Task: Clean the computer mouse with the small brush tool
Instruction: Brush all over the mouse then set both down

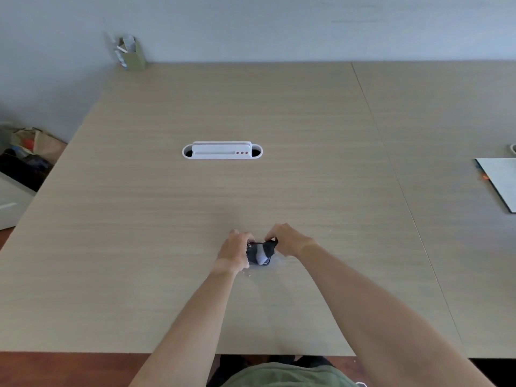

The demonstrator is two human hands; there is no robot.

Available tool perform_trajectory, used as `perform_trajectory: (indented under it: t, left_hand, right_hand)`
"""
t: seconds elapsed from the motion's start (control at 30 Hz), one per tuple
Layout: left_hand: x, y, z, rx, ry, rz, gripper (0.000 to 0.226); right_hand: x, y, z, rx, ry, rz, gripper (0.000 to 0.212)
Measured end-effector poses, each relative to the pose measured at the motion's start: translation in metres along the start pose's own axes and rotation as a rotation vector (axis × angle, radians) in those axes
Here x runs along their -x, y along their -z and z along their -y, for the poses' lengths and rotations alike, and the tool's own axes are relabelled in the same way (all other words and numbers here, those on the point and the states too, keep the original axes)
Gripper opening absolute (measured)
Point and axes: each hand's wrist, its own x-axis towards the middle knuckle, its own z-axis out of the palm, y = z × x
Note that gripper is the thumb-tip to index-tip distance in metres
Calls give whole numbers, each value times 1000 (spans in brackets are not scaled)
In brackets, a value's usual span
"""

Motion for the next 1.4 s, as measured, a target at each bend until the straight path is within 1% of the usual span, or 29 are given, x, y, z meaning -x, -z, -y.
perform_trajectory:
  t: [0.07, 0.1, 0.13, 0.17, 0.23, 0.27, 0.37, 0.47, 0.53, 0.57, 0.6, 0.67, 0.77, 0.83, 0.9, 0.97, 1.0, 1.03, 1.1, 1.17, 1.23, 1.27, 1.33, 1.4]
  left_hand:
    - [-1, 0, 1, -4, -12, 1, 65]
    - [-1, 0, 2, -13, -22, 3, 67]
    - [-2, -1, 2, -20, -34, 6, 68]
    - [-2, -1, 3, -18, -44, 10, 66]
    - [-2, 1, 4, 0, -40, -2, 48]
    - [-2, 2, 5, 8, -27, -7, 42]
    - [-3, 2, 10, 21, -34, -13, 41]
    - [-6, -1, 13, 7, -74, 0, 66]
    - [-6, -2, 15, 7, -74, 2, 74]
    - [-5, -4, 15, 14, -65, -3, 75]
    - [-4, -5, 15, 28, -52, -12, 76]
    - [-1, -6, 13, 61, -20, -38, 72]
    - [1, -7, 11, 48, -9, -72, 58]
    - [0, -8, 11, 43, -7, -80, 57]
    - [0, -8, 11, 58, 14, -80, 57]
    - [2, -8, 9, 93, 34, -108, 44]
    - [3, -9, 8, 100, 40, -126, 37]
    - [5, -9, 7, 102, 46, -144, 34]
    - [8, -11, 5, 118, 68, -168, 35]
    - [9, -13, 5, 141, 86, -178, 36]
    - [9, -13, 4, 134, 93, -176, 38]
    - [9, -13, 4, 121, 96, -174, 40]
    - [8, -13, 4, 105, 109, -178, 42]
    - [9, -16, 2, 97, 146, -184, 45]
  right_hand:
    - [2, 5, -4, 50, -78, -40, 29]
    - [2, 8, -4, 65, -91, -63, 26]
    - [1, 11, -2, 58, -80, -81, 27]
    - [0, 13, 2, 26, -51, -85, 33]
    - [-2, 13, 13, -64, 25, -48, 42]
    - [0, 12, 19, -96, 57, -24, 41]
    - [2, 1, 22, -116, 64, -1, 29]
    - [6, -1, 14, -51, -34, -56, 27]
    - [7, 3, 9, 16, -119, -107, 18]
    - [6, 6, 7, 43, -154, -125, 20]
    - [6, 7, 7, 43, -179, -140, 28]
    - [1, 6, 8, -16, -158, -149, 32]
    - [-4, 3, 15, -75, -84, -133, 37]
    - [-3, 4, 17, -64, -78, -133, 28]
    - [2, 8, 15, 6, -124, -133, 17]
    - [5, 13, 11, 66, -180, -149, 13]
    - [4, 14, 10, 39, -181, -156, 17]
    - [2, 15, 10, -18, -161, -158, 25]
    - [-2, 12, 15, -144, -101, -140, 29]
    - [-3, 5, 18, -192, -73, -103, 30]
    - [-2, -4, 16, -132, -82, -91, 34]
    - [-1, -7, 13, -91, -98, -117, 35]
    - [3, -6, 7, -13, -152, -187, 27]
    - [4, 1, 6, 29, -185, -220, 22]
